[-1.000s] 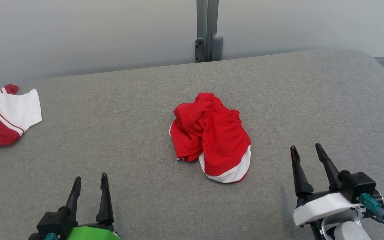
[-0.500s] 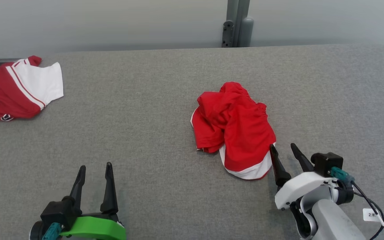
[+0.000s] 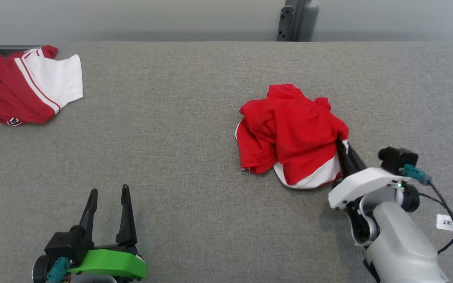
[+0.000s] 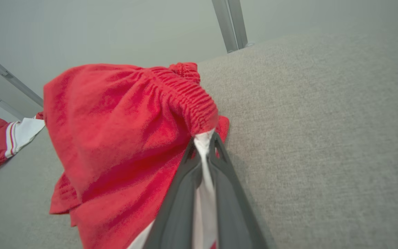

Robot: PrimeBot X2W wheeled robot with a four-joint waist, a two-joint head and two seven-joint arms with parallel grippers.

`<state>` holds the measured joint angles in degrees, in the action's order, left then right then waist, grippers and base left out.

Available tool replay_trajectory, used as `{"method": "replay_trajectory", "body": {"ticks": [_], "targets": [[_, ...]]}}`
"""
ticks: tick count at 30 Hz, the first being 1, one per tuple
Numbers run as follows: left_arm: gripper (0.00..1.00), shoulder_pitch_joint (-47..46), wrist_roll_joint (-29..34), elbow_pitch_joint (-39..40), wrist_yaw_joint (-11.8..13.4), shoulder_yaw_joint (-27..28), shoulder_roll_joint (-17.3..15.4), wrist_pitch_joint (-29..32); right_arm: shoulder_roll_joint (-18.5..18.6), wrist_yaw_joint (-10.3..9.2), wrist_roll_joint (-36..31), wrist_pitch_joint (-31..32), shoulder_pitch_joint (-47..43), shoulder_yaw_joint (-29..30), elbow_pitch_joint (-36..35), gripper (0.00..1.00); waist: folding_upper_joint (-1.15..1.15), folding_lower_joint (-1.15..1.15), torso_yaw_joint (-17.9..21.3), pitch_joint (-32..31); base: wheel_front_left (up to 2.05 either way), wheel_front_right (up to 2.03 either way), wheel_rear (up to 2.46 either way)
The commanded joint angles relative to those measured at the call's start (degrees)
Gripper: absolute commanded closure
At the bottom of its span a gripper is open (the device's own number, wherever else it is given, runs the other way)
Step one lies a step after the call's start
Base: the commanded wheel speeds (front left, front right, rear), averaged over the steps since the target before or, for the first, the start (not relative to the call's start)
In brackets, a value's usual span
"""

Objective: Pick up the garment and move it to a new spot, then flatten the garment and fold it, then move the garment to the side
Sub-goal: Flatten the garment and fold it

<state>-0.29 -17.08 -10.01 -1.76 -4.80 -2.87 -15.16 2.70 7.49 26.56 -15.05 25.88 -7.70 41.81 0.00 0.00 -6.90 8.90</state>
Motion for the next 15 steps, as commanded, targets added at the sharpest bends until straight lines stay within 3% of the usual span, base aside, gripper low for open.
{"method": "replay_trajectory", "body": {"ticks": [1,6,8,11,15], "targets": [[0.00,-0.3,0.1,0.1,0.1,0.1,0.0,0.0,0.3,0.00,-1.5,-0.2,0.3,2.5,-2.5,1.00,0.00,0.00,0.8,-0.3,0.00,0.00,0.00],[0.00,-0.1,-0.1,-0.2,-0.1,-0.4,0.0,0.0,0.2,0.00,-6.7,-0.2,0.3,10.3,-15.2,1.00,0.00,0.00,2.2,-0.9,0.00,0.00,0.00],[0.00,-0.1,-0.1,-0.4,-0.1,-0.6,0.0,0.0,0.2,0.00,-7.8,-0.2,0.8,10.4,-18.4,1.00,0.00,0.00,2.4,-1.1,0.00,0.00,0.00],[0.00,-0.3,-0.1,-0.6,-0.1,-0.8,0.0,0.0,0.2,0.00,-8.0,-0.2,1.0,8.0,-20.8,1.00,0.00,0.00,2.5,-1.3,0.00,0.00,0.00],[0.00,-1.0,-0.2,-0.8,-0.3,-1.4,0.0,0.0,0.2,0.00,-7.1,-0.2,1.5,0.0,-19.1,1.00,0.00,0.00,1.7,-1.3,0.00,0.00,0.00]]}}
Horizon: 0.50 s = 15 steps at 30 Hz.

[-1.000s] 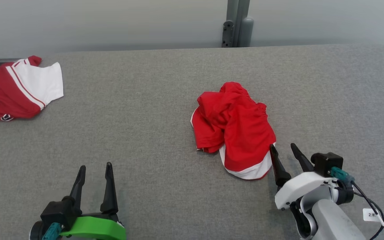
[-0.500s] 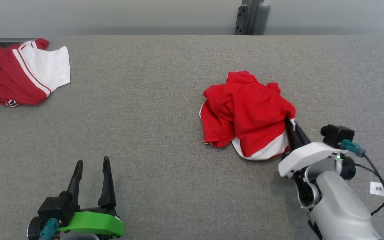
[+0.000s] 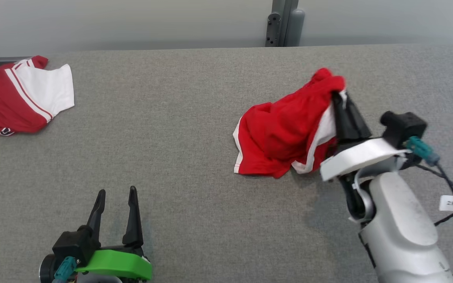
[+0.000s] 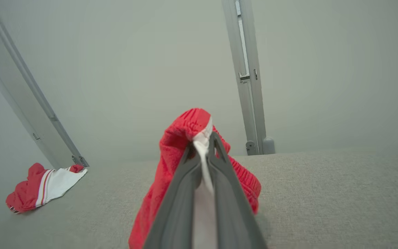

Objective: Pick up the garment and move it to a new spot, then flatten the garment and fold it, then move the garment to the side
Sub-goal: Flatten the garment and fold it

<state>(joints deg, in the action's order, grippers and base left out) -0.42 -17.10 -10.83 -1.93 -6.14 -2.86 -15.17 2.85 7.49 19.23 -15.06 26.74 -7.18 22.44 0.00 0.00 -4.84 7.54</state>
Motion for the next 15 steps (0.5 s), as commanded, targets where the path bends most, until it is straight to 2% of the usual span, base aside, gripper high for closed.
{"method": "replay_trajectory", "body": {"ticks": [1,9,15], "targets": [[0.00,-1.0,-0.3,0.0,-0.1,-0.2,-0.1,0.0,0.1,0.00,0.2,-0.2,0.9,-2.7,1.2,1.00,0.00,0.00,-0.7,0.1,0.00,0.00,0.00],[0.00,-2.2,-1.1,-0.1,0.1,-1.7,-0.1,0.0,0.1,0.00,5.8,-0.2,3.5,-22.5,7.8,1.00,0.00,0.00,-4.9,1.7,0.00,0.00,0.00],[0.00,-3.0,-2.0,-0.6,0.3,-3.3,-0.1,0.0,0.2,0.00,6.7,-0.2,6.2,-31.6,12.1,1.00,0.00,0.00,-8.6,2.9,0.00,0.00,0.00]]}}
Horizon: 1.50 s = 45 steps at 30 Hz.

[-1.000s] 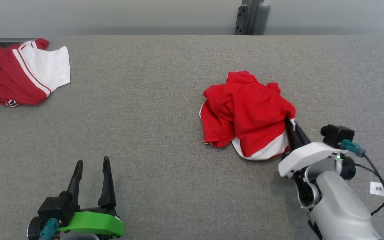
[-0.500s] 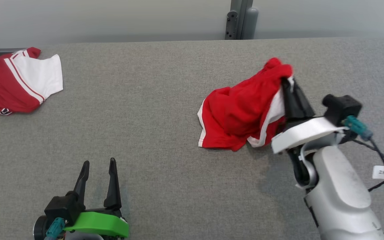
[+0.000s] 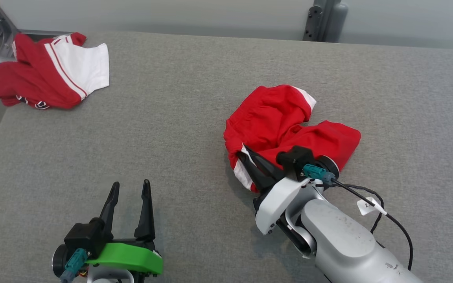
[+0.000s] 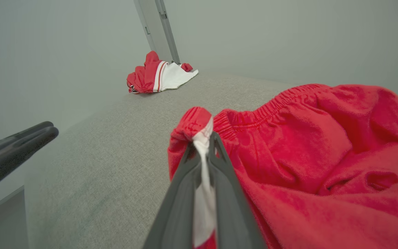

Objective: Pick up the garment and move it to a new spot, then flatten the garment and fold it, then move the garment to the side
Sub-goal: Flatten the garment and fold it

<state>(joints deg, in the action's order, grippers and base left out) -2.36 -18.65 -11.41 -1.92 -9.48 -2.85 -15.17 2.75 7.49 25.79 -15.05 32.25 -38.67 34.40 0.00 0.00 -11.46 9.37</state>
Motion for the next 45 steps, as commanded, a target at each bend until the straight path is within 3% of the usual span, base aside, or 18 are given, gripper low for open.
{"method": "replay_trajectory", "body": {"ticks": [1,2,3,4,5,10,13,19,22,32,42,43,45], "targets": [[0.00,-1.1,-0.6,-0.1,0.4,-0.3,-0.1,0.0,0.2,0.00,0.1,-0.2,1.0,-1.0,0.9,1.00,0.00,0.00,-2.5,1.2,0.00,0.00,0.00],[0.00,-1.2,-0.7,-0.1,0.3,-0.4,-0.1,0.0,0.2,0.00,-0.1,-0.2,1.4,-2.0,1.6,1.00,0.00,0.00,-2.9,1.3,0.00,0.00,0.00],[0.00,-1.2,-0.7,-0.2,0.4,-0.7,-0.1,0.0,0.2,0.00,-0.7,-0.2,1.6,-3.0,2.2,0.91,0.00,0.00,-3.3,1.4,0.00,0.00,0.00],[0.00,-1.2,-0.8,-0.2,0.5,-0.8,-0.1,0.0,0.2,0.00,-0.8,-0.2,1.7,-4.0,2.7,0.54,0.00,0.00,-3.5,1.4,0.00,0.00,0.00],[0.00,-1.1,-0.9,-0.3,0.6,-0.9,-0.1,0.0,0.2,0.00,-0.9,-0.2,1.9,-4.9,2.6,0.00,0.00,0.00,-3.7,1.4,0.00,0.00,0.00],[0.00,-0.2,-0.9,-0.4,0.9,-0.7,-0.1,0.0,0.4,-0.01,2.4,-0.2,1.3,-10.0,-0.4,0.00,0.00,0.00,-2.9,0.7,0.00,0.00,0.00],[0.00,0.4,-0.4,-0.4,0.8,-0.4,-0.1,0.0,0.2,-0.01,3.8,-0.2,1.1,-9.5,-2.8,0.00,0.00,0.00,-1.4,-0.2,0.00,0.00,0.00],[0.00,1.6,0.4,-0.5,0.4,-0.1,-0.1,0.0,0.2,-0.01,0.0,-0.2,-0.8,-2.5,-6.4,0.00,0.00,0.00,2.3,-2.2,0.00,0.00,0.00],[0.00,2.3,0.7,-0.3,0.5,-0.1,-0.1,0.0,0.3,-0.01,-6.6,-0.2,-3.2,4.1,-5.9,0.00,0.00,0.00,4.3,-3.1,0.00,0.00,0.00],[0.00,2.7,0.1,0.4,0.7,-0.4,-0.1,0.0,2.4,-0.01,-14.3,-0.2,-13.1,18.1,-6.4,0.00,0.00,0.00,4.9,-2.0,0.00,0.00,0.00],[0.00,0.8,0.2,0.4,0.5,-0.9,-0.1,0.0,0.9,-0.01,-14.4,-0.2,-10.5,18.5,-1.0,0.00,0.00,0.00,2.9,0.3,0.00,0.00,0.00],[0.00,0.7,0.1,0.4,0.6,-0.9,-0.1,0.0,0.9,-0.01,-14.4,-0.2,-9.7,18.2,-0.2,0.51,0.00,0.00,2.5,0.6,0.00,0.00,0.00],[0.00,0.5,-0.2,0.5,0.8,-0.8,-0.1,0.0,0.8,-0.01,-14.2,-0.2,-8.3,18.2,1.0,1.00,0.00,0.00,1.7,0.9,0.00,0.00,0.00]]}}
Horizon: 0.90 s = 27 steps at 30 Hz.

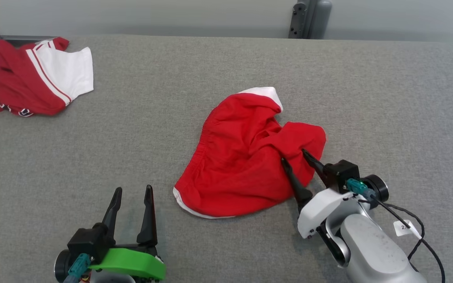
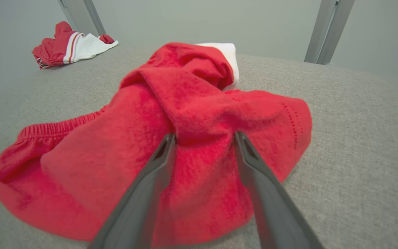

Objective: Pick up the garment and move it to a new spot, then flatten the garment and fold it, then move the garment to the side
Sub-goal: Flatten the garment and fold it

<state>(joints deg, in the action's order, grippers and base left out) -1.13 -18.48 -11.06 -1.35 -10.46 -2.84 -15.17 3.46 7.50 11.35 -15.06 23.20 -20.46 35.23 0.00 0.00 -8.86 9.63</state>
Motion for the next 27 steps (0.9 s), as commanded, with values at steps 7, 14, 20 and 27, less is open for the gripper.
{"method": "replay_trajectory", "body": {"ticks": [7,14,20,27], "targets": [[0.00,-1.1,-1.3,0.6,0.7,0.0,-0.1,0.0,-0.1,-0.02,0.7,-0.2,4.1,0.7,-2.2,1.00,0.00,0.00,-3.3,1.8,0.00,0.00,0.00],[0.00,-2.0,-2.1,1.1,1.0,-1.1,-0.1,0.0,0.3,-0.02,-0.8,1.3,12.0,0.3,1.0,1.00,0.00,0.00,-6.1,4.2,0.00,0.00,0.00],[0.00,-3.7,-4.2,1.3,1.8,-3.6,-0.1,0.0,0.1,-0.02,-4.5,4.1,21.3,-1.0,12.0,1.00,0.00,0.00,-10.4,7.3,0.00,0.00,0.00],[0.00,-4.0,-4.8,1.3,2.5,-3.9,-0.1,0.0,-0.4,-0.02,-4.1,2.1,25.7,-1.7,20.9,0.51,0.00,0.00,-11.2,7.9,0.00,0.00,0.00]]}}
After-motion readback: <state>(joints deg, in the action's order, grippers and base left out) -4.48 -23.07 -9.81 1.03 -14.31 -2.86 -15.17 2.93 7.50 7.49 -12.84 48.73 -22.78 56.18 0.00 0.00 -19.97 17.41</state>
